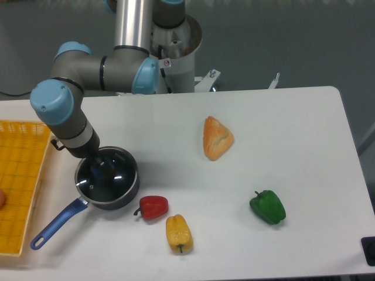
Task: Open the lid
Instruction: 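Lower the gripper and grasp the blue knob of the glass lid, then hold the knob and begin lifting the glass lid off the pan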
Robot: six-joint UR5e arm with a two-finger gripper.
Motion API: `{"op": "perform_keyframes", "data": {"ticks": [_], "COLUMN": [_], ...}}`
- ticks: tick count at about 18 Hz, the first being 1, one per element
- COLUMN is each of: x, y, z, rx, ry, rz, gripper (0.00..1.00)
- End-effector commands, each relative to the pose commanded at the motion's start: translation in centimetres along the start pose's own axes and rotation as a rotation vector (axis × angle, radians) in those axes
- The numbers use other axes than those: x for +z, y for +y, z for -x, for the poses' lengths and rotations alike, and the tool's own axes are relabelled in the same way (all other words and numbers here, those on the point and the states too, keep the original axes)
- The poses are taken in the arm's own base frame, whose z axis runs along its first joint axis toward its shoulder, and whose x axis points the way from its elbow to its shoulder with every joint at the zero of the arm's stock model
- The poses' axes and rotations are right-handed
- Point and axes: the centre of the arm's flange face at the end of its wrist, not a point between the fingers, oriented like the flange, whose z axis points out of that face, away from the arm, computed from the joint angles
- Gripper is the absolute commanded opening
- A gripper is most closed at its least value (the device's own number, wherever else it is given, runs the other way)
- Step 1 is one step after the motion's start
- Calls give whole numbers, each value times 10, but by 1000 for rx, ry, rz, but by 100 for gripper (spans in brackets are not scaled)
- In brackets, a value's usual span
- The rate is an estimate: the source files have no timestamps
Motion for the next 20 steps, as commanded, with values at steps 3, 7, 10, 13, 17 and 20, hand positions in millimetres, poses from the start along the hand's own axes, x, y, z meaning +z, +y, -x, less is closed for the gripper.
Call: {"op": "perform_keyframes", "data": {"ticks": [3,7,10,13,17,20], "x": [4,9,6,3,5,5], "y": [-2,-6,-7,-5,-2,-2], "z": [-2,-5,-5,-3,0,1], "rx": [-4,6,7,10,8,7], "ry": [-3,-15,-16,-15,-16,-16], "rz": [12,31,26,22,26,26], "gripper": [100,99,97,96,96,97]}}
